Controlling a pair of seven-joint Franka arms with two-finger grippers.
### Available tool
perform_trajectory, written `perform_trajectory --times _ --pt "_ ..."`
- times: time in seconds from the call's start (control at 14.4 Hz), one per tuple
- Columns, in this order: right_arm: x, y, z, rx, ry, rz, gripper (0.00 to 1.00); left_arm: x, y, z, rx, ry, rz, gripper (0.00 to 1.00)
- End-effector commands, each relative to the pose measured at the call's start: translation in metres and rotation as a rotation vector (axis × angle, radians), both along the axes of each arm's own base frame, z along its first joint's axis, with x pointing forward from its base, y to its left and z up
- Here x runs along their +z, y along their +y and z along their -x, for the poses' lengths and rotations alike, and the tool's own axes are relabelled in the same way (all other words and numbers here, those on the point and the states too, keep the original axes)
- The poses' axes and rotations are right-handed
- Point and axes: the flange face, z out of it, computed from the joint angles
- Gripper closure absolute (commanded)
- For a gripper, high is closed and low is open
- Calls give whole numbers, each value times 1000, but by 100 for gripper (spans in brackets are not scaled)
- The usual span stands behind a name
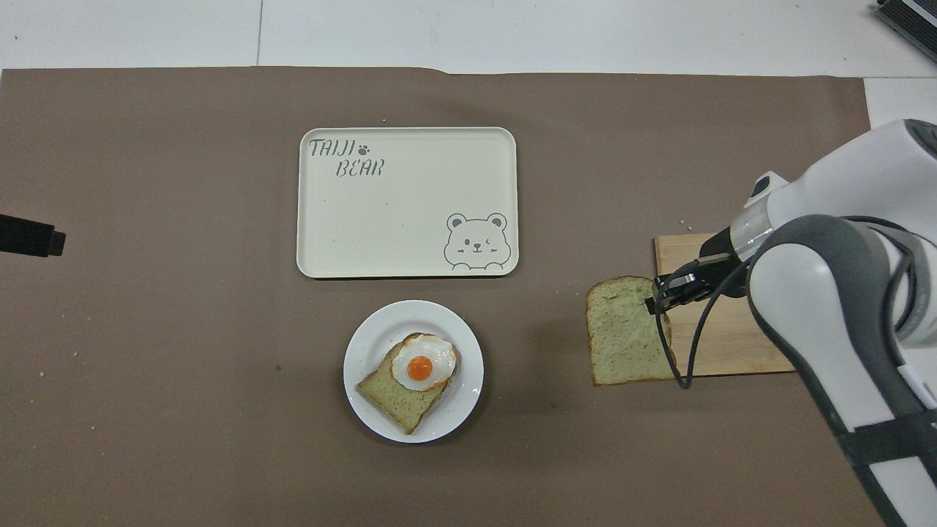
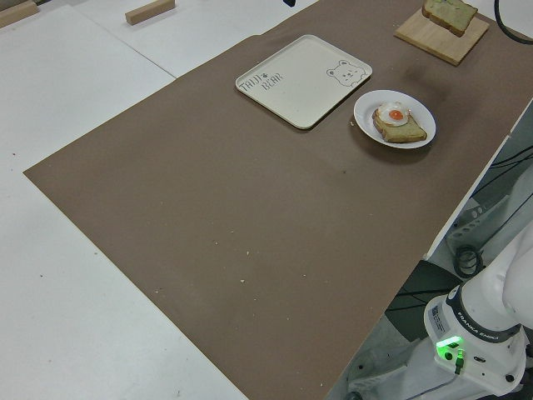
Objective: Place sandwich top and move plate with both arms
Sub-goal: 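Carry the bread slice with the right gripper toward the white plate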
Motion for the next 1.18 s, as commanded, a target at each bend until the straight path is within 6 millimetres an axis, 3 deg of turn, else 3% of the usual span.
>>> perform_trajectory --times 0.0,0.35,0.83,0.9,1.11 --pt "4 29 17 -50 3 2 100 4 3 5 11 3 -6 0" --pt "8 99 38 17 -11 16 100 5 3 5 11 1 -6 0" --pt "12 167 54 -58 -34 -26 100 5 3 5 11 1 -6 0" --pt "8 170 53 -68 -26 -24 100 4 3 5 11 3 -6 0" --pt "-11 209 58 -62 -42 -50 100 4 3 5 11 3 -6 0"
